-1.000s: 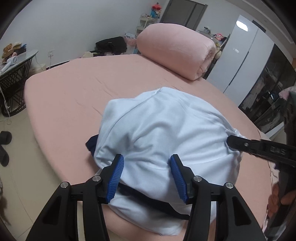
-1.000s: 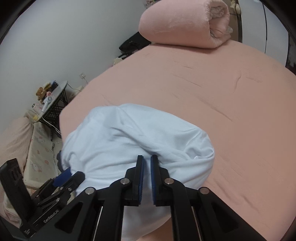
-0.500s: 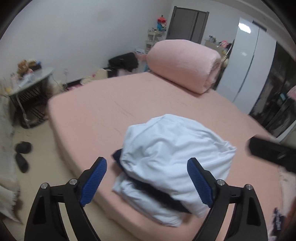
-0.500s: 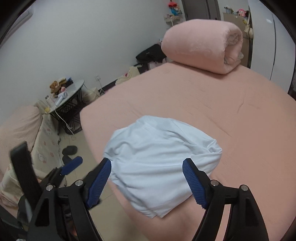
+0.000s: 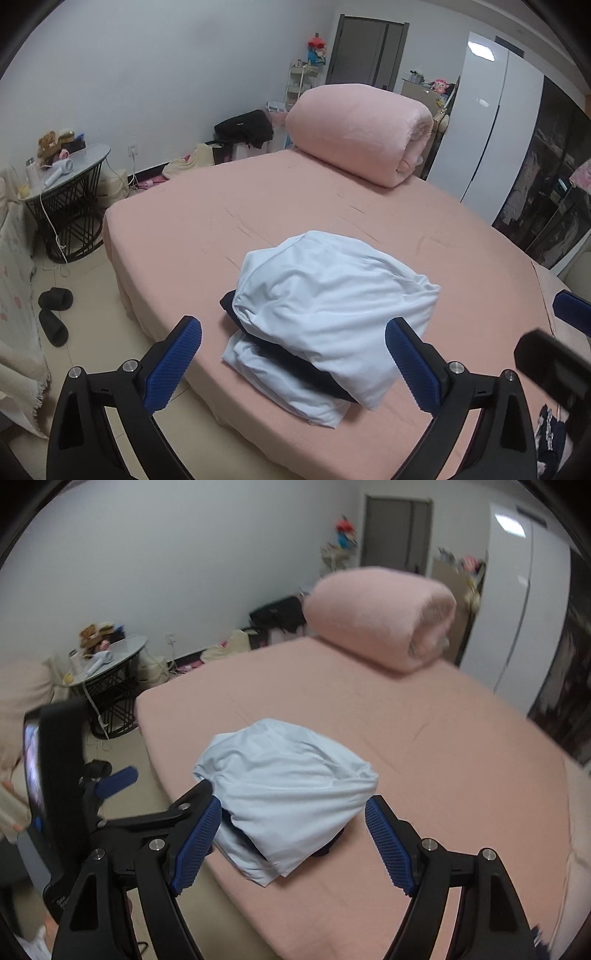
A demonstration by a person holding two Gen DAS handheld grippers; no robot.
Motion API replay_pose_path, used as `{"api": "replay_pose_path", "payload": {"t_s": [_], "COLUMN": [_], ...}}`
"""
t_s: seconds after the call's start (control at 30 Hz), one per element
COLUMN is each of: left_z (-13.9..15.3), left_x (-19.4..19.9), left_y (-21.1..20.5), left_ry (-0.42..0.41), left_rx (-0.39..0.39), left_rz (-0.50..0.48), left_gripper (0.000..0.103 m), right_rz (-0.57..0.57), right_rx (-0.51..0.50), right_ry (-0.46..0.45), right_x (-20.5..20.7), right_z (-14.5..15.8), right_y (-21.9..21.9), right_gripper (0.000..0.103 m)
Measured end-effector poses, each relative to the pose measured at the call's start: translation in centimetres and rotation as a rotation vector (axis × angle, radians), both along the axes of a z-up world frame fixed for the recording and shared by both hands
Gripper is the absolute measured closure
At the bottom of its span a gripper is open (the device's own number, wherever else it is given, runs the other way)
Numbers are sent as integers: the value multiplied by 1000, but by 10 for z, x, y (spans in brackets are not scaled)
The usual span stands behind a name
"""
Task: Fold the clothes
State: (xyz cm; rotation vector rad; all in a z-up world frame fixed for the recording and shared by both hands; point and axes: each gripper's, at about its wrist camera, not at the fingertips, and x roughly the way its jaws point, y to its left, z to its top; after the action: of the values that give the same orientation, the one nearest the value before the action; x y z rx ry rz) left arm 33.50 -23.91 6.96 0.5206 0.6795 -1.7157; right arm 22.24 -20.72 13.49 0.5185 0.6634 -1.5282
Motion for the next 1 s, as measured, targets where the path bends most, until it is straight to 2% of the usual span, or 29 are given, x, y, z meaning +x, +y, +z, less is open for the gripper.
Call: {"api": "replay_pose_path", "payload": {"t_s": [0.1, 0.2, 0.47, 0.7, 0.83, 1.0], "left_z": [5, 9, 37, 36, 38, 57], "left_x": [-6, -10, -4, 13, 21, 25], "left_y": [14, 22, 49, 75, 83, 98], "left_ry": [-11, -41, -42, -83, -46, -56], "left_rx": [-1, 32, 15, 63, 104, 58], "left_rz": [-14, -21, -32, -3, -15, 16], "left_gripper": [2, 2, 2, 2, 2, 2], "right_rz": [-11, -32, -81, -99, -120, -125], "right_rx": [-13, -22, 11, 20, 36, 63], "right_ry": [66, 84, 155, 48, 27, -18], "right_x": [5, 5, 1, -2, -5, -8], "right_z": [7, 9, 15, 23, 20, 18], "right_y": [17, 35, 66, 83, 85, 88], "right_gripper": [23, 23, 22, 22, 22, 22]}}
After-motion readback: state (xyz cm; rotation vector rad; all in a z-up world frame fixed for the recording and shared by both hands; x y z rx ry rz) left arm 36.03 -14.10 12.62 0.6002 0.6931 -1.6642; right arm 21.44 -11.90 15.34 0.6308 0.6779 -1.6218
